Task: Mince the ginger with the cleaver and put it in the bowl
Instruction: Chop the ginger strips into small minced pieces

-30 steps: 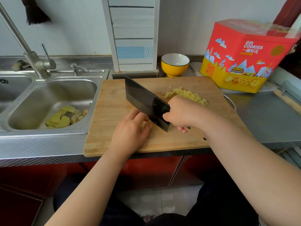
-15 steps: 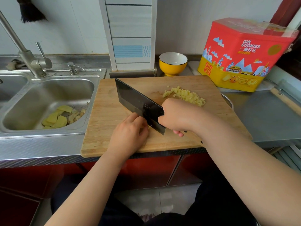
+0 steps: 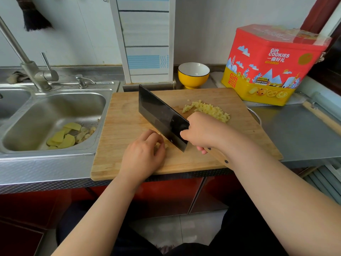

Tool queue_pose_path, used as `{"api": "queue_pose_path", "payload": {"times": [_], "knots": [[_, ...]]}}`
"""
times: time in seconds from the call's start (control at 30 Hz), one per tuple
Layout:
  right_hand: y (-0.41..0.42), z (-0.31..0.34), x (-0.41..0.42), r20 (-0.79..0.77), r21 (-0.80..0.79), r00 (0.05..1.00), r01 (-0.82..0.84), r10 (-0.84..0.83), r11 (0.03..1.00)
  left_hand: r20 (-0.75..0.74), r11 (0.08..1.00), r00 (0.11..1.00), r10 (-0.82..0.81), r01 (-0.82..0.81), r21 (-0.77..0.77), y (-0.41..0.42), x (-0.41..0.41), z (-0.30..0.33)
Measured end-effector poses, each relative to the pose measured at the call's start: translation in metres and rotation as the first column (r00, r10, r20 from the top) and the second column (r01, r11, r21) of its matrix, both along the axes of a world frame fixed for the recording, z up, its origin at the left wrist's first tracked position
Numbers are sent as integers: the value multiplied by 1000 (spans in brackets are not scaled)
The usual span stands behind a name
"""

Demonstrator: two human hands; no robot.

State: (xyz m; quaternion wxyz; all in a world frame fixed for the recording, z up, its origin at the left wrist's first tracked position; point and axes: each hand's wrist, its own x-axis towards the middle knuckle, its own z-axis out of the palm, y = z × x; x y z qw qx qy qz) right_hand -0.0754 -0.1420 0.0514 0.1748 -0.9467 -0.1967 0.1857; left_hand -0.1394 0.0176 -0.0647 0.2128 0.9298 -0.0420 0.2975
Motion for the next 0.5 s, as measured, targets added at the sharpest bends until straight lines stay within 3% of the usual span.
{"api": "queue_pose_path", "payload": {"times": [0.5], "knots": [[15, -2, -16, 34, -82, 998, -56, 59, 995, -19, 999, 1000, 8, -7, 42, 1, -1, -2]]}}
